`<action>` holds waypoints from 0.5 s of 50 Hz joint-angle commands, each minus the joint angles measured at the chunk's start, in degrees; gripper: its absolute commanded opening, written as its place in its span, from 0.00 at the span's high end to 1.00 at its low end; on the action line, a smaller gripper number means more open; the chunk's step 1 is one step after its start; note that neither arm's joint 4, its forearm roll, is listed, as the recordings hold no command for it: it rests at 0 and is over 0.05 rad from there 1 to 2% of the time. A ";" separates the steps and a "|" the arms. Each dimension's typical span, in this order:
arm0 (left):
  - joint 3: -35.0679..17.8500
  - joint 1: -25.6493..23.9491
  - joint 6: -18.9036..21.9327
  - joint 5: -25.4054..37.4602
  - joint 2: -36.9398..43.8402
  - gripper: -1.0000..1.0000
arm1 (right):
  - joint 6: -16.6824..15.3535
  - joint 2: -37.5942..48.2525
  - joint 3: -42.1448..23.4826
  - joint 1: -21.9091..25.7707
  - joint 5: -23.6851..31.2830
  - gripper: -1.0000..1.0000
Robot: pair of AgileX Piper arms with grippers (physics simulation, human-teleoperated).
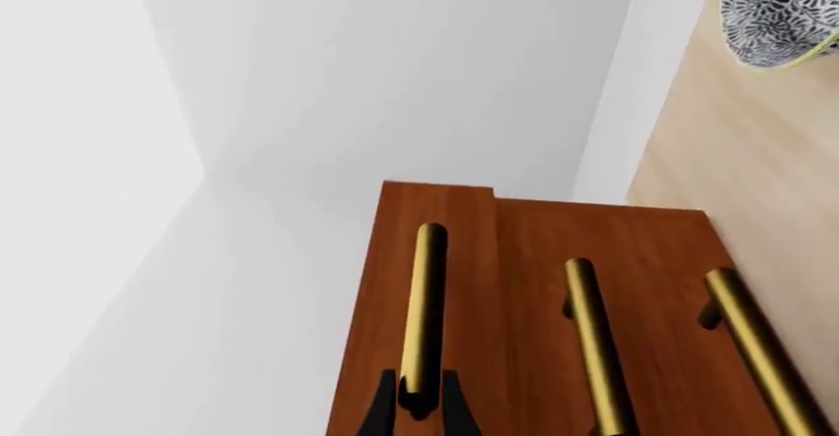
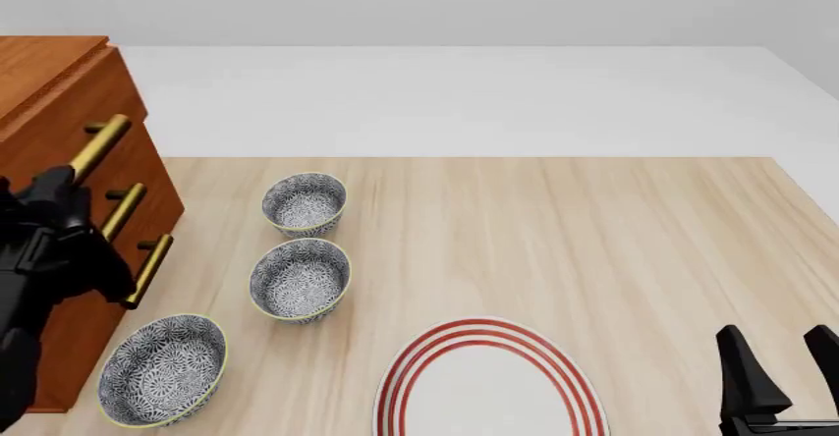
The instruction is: Open the top drawer of the cabinet.
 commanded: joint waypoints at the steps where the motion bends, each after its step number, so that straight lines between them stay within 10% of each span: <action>1: 1.99 -0.73 0.26 1.36 -1.80 1.00 | 0.00 0.00 0.00 0.02 0.00 0.00; 25: 2.41 -2.71 0.23 3.69 -3.87 1.00 | 0.00 -0.01 0.00 0.01 0.00 0.00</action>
